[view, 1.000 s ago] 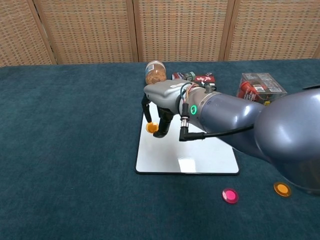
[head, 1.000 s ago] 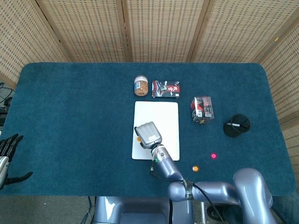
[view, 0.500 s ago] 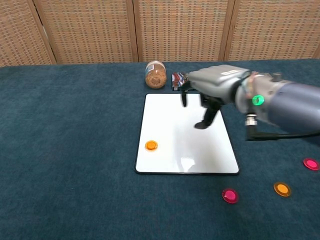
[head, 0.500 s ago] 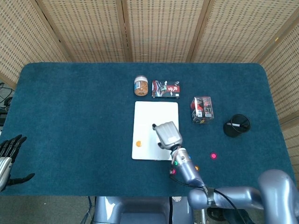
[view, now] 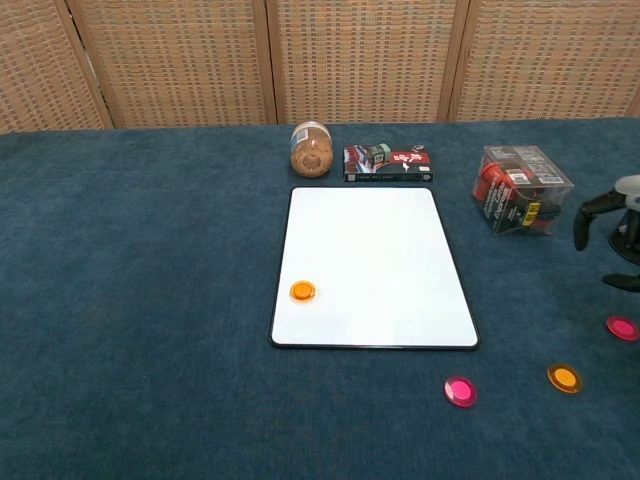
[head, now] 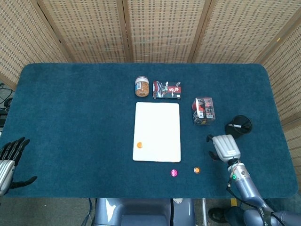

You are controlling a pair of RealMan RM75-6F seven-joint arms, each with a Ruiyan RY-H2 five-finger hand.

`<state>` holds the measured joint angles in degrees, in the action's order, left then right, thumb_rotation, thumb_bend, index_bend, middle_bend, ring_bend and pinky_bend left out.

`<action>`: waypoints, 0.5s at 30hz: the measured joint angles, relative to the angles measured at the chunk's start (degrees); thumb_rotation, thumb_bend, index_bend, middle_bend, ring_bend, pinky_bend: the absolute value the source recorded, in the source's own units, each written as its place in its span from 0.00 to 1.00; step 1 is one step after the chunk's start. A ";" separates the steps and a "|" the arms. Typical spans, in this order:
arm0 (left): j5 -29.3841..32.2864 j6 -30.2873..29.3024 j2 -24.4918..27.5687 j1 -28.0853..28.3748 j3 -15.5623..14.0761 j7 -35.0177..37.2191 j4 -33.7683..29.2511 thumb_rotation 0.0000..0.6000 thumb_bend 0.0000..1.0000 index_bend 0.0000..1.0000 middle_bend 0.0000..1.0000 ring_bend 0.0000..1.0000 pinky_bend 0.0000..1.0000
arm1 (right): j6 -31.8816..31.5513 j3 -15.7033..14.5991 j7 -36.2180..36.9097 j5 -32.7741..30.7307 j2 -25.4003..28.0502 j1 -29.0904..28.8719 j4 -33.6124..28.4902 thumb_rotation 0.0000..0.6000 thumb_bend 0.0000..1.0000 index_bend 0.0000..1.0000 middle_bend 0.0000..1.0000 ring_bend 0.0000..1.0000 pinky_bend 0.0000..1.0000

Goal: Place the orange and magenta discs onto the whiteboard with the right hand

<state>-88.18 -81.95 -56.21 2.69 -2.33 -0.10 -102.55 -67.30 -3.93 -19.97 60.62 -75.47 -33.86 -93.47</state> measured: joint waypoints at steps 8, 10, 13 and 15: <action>0.24 0.46 -0.21 0.18 -0.10 -0.82 -0.22 1.00 0.00 0.00 0.00 0.00 0.00 | 1.81 -1.62 7.41 4.05 -0.64 3.60 5.55 1.00 0.36 0.39 1.00 1.00 1.00; 0.69 0.33 -0.17 0.13 0.07 -0.70 -0.24 1.00 0.00 0.00 0.00 0.00 0.00 | 2.43 -1.77 8.20 4.99 -1.29 4.10 6.96 1.00 0.36 0.39 1.00 1.00 1.00; 1.04 0.27 -0.11 0.13 0.29 -0.53 -0.27 1.00 0.00 0.00 0.00 0.00 0.00 | 2.49 -1.96 8.84 6.81 -2.28 4.91 8.67 1.00 0.36 0.39 1.00 1.00 1.00; 1.03 0.24 -0.08 0.14 0.28 -0.53 -0.30 1.00 0.00 0.00 0.00 0.00 0.00 | 2.37 -2.03 9.42 8.06 -2.95 5.50 9.69 1.00 0.36 0.39 1.00 1.00 1.00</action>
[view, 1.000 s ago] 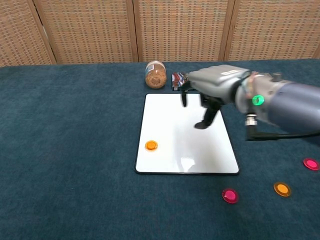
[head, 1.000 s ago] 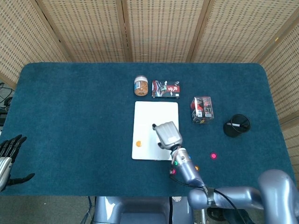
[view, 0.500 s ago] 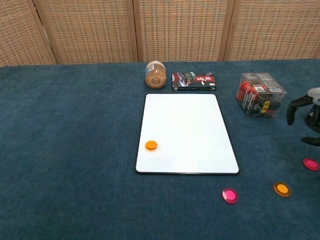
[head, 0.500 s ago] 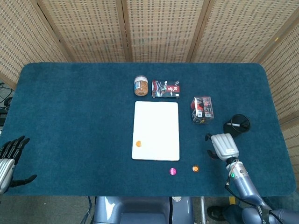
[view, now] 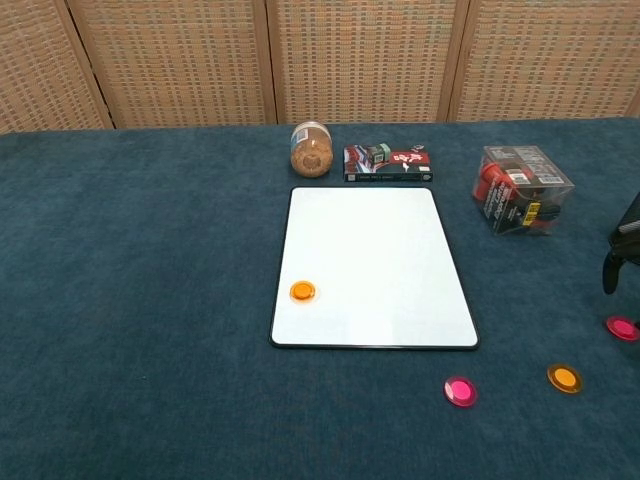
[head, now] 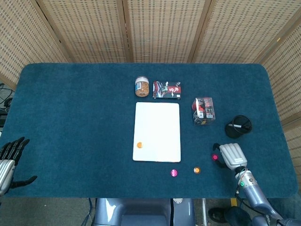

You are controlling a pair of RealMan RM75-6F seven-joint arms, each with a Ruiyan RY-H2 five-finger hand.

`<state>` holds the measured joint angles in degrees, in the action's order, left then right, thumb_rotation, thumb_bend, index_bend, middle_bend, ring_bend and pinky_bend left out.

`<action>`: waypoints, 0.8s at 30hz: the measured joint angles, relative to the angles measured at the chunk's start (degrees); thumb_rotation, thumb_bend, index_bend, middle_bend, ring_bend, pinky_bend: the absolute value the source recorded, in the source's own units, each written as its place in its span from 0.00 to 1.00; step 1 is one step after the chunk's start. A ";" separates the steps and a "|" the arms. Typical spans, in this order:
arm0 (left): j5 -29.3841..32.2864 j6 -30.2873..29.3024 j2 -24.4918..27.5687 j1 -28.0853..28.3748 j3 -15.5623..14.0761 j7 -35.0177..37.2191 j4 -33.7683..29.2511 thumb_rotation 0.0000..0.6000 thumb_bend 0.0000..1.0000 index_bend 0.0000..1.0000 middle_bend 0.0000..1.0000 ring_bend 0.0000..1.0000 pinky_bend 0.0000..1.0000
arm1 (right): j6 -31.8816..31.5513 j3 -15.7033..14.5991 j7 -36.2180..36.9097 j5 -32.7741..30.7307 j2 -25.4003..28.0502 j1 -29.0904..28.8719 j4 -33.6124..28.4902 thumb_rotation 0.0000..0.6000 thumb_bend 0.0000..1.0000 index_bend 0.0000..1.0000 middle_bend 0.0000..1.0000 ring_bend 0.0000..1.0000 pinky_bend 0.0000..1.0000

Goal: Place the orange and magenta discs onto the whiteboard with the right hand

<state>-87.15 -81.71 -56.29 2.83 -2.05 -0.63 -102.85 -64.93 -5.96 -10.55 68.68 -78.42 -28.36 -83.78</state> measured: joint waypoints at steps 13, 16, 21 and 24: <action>0.00 -0.20 -0.07 -0.10 -0.09 -0.15 0.03 1.00 0.00 0.00 0.00 0.00 0.00 | 0.45 1.05 -0.61 3.97 -4.04 2.05 5.34 1.00 0.36 0.39 1.00 1.00 1.00; 0.22 -0.09 -0.06 -0.04 -0.01 -0.17 0.02 1.00 0.00 0.00 0.00 0.00 0.00 | 1.19 1.58 -0.89 4.10 -4.73 2.29 6.46 1.00 0.36 0.39 1.00 1.00 1.00; 0.39 0.21 -0.13 0.09 -0.01 -0.35 0.08 1.00 0.00 0.00 0.00 0.00 0.00 | 2.34 2.28 -0.99 4.41 -5.08 2.75 7.84 1.00 0.36 0.39 1.00 1.00 1.00; 0.52 0.35 -0.17 0.16 0.01 -0.43 0.06 1.00 0.00 0.00 0.00 0.00 0.00 | 2.63 2.49 -0.90 4.74 -5.12 2.94 8.14 1.00 0.36 0.39 1.00 1.00 1.00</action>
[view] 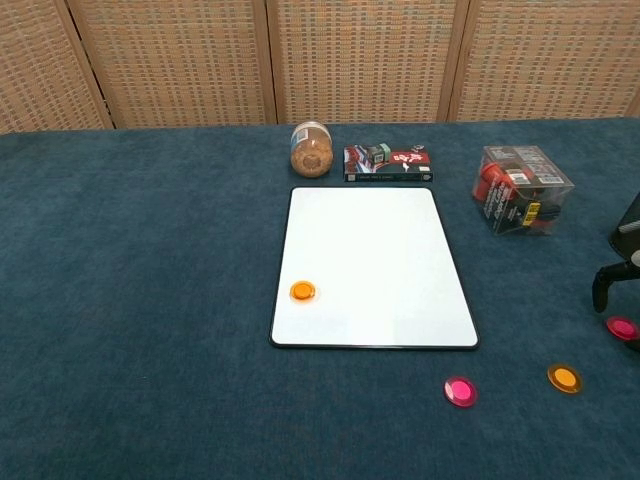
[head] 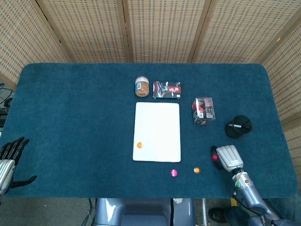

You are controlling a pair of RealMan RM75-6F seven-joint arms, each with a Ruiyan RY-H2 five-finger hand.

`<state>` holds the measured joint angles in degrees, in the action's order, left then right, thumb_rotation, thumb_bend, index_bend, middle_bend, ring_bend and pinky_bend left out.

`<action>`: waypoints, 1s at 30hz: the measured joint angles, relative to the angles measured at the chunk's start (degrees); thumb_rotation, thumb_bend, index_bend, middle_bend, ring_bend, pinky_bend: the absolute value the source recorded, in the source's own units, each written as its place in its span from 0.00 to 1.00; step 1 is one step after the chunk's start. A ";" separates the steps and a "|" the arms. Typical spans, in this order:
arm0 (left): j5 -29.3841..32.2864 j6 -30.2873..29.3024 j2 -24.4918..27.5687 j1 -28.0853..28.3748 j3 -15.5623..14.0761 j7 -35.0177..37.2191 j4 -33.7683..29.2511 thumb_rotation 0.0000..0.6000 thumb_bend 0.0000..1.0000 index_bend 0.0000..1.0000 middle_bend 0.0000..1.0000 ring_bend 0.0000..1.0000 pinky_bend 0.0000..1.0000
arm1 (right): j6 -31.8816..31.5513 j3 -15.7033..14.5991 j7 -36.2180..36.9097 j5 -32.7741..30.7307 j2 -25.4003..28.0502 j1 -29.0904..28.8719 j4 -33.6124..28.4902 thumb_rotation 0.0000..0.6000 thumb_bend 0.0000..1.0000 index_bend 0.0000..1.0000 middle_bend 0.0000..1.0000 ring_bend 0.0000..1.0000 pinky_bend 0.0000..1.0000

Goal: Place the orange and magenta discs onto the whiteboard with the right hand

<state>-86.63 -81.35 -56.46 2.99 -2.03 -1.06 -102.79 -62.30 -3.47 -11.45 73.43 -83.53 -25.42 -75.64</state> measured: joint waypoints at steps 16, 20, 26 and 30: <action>0.25 0.17 -0.22 0.09 -0.02 -0.46 -0.10 1.00 0.00 0.00 0.00 0.00 0.00 | 1.77 0.59 1.99 2.14 -0.74 1.09 3.17 1.00 0.36 0.54 1.00 1.00 1.00; 0.22 0.22 -0.26 0.12 -0.05 -0.59 -0.11 1.00 0.00 0.00 0.00 0.00 0.00 | 1.31 0.76 3.83 3.69 -1.33 1.49 4.22 1.00 0.36 0.56 1.00 1.00 1.00; 0.31 0.16 -0.23 0.10 -0.03 -0.45 -0.12 1.00 0.00 0.00 0.00 0.00 0.00 | 0.91 1.55 5.03 4.81 -1.61 1.78 4.62 1.00 0.36 0.57 1.00 1.00 1.00; 0.28 0.19 -0.24 0.11 -0.05 -0.50 -0.12 1.00 0.00 0.00 0.00 0.00 0.00 | 0.77 2.66 4.89 4.99 -0.85 1.28 2.63 1.00 0.36 0.57 1.00 1.00 1.00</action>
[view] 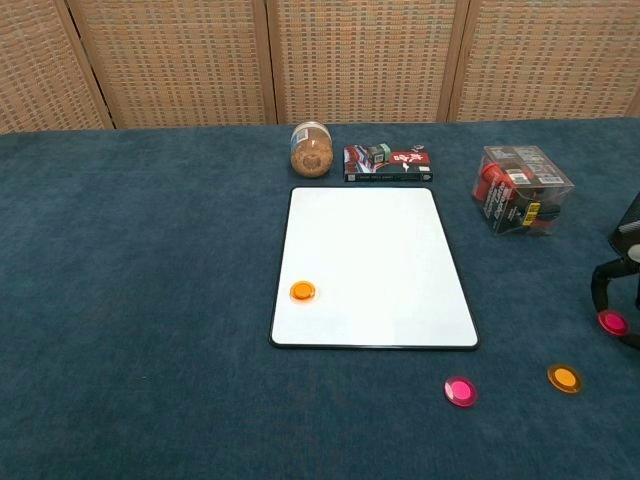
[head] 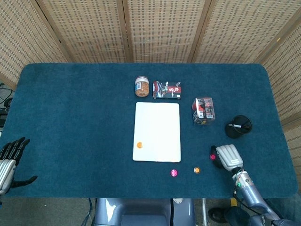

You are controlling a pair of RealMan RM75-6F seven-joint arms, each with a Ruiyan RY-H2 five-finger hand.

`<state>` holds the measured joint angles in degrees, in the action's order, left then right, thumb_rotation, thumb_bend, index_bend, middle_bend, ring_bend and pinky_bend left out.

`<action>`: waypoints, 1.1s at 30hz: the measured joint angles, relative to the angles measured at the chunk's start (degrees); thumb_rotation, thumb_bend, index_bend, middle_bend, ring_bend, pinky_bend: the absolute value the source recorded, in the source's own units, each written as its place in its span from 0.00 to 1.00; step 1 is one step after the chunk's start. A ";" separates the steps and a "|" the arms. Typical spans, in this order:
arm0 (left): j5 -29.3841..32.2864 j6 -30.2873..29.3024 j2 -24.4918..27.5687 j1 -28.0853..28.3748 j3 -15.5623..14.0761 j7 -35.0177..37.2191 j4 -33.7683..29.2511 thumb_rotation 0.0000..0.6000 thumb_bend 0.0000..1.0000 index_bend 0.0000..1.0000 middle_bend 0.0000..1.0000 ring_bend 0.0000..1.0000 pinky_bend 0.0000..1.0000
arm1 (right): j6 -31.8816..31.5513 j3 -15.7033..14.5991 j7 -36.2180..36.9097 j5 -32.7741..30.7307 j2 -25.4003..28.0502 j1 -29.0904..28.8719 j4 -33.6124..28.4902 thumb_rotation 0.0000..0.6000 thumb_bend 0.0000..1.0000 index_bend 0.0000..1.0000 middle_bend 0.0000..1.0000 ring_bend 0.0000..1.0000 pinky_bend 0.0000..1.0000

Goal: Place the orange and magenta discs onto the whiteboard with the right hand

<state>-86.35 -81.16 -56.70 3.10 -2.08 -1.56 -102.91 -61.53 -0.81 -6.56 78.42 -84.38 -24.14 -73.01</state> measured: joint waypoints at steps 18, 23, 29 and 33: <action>-1.41 -0.84 1.04 -0.38 -0.45 3.41 0.43 1.00 0.00 0.00 0.00 0.00 0.00 | 5.03 14.44 -28.62 -20.85 -3.05 -14.95 -15.30 1.00 0.36 0.57 1.00 1.00 1.00; -1.80 -0.50 1.78 -0.25 -0.67 5.53 0.59 1.00 0.00 0.00 0.00 0.00 0.00 | 3.76 17.88 -37.82 -32.33 -8.96 -21.39 -15.77 1.00 0.36 0.57 1.00 1.00 1.00; -2.19 -0.32 2.73 -0.11 -0.81 8.02 0.88 1.00 0.00 0.00 0.00 0.00 0.00 | 0.69 18.63 -43.86 -37.70 -13.84 -26.10 -15.24 1.00 0.14 0.34 1.00 1.00 1.00; -2.41 -0.46 3.14 -0.12 -0.86 9.07 1.08 1.00 0.00 0.00 0.00 0.00 0.00 | -2.06 18.32 -46.07 -39.27 -14.83 -27.30 -15.87 1.00 0.08 0.28 1.00 1.00 1.00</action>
<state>-88.76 -81.62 -53.56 2.97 -2.95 7.51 -101.83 -63.59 17.50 -52.63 39.14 -99.21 -51.44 -88.88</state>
